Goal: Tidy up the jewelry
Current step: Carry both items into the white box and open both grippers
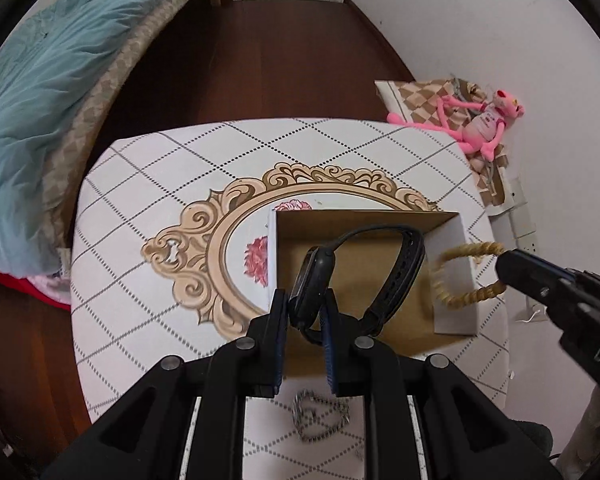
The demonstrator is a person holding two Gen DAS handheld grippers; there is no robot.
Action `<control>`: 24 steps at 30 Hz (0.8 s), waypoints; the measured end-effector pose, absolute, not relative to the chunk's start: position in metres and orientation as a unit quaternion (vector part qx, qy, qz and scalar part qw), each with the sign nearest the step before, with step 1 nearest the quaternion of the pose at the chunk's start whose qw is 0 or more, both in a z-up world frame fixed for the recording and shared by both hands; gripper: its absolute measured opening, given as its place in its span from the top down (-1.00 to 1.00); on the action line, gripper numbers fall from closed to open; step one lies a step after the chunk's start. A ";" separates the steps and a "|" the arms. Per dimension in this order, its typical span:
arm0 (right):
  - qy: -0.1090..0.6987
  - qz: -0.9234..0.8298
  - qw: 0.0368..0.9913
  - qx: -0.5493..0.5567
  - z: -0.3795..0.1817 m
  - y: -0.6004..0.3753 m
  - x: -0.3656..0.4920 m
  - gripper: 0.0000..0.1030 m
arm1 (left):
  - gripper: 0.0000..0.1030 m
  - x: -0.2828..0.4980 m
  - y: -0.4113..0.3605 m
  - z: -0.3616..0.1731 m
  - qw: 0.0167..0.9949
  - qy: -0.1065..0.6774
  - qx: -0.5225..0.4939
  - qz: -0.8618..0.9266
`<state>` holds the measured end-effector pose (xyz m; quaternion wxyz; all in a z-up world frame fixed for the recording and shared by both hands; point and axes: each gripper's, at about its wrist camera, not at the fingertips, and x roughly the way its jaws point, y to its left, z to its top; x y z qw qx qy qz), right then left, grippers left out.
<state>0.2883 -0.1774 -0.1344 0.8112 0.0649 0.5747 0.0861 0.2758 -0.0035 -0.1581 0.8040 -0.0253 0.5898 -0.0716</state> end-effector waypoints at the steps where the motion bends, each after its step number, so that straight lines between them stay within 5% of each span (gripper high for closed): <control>1: 0.580 0.085 0.808 0.063 -0.141 -0.177 0.294 0.82 | 0.74 0.281 -0.003 -0.163 0.800 0.595 -0.027 -0.070; 7: 0.603 0.102 0.788 0.073 -0.163 -0.172 0.313 0.82 | 0.63 0.298 -0.002 -0.177 0.782 0.617 -0.051 -0.074; 8: 0.607 0.106 0.784 0.076 -0.165 -0.171 0.316 0.82 | 0.46 0.299 -0.001 -0.177 0.782 0.617 -0.053 -0.074; 11: 0.615 0.118 0.775 0.085 -0.168 -0.170 0.321 0.81 | -0.76 0.302 0.000 -0.171 0.786 0.612 -0.057 -0.067; 12: 0.615 0.121 0.774 0.088 -0.168 -0.170 0.322 0.80 | -0.86 0.303 0.001 -0.168 0.788 0.609 -0.058 -0.066; 16: 0.625 0.114 0.766 0.103 -0.169 -0.179 0.328 0.65 | -0.86 0.305 0.007 -0.160 0.795 0.602 -0.057 -0.051; 18: 0.619 0.095 0.774 0.092 -0.167 -0.184 0.326 0.23 | -0.87 0.304 0.010 -0.156 0.804 0.592 -0.047 -0.037; 22: 0.611 0.064 0.787 0.057 -0.165 -0.188 0.317 -0.19 | -0.88 0.296 0.015 -0.152 0.817 0.575 -0.029 -0.018; 24: 0.611 0.044 0.790 0.035 -0.168 -0.187 0.309 -0.55 | -0.89 0.289 0.016 -0.151 0.826 0.563 -0.020 -0.007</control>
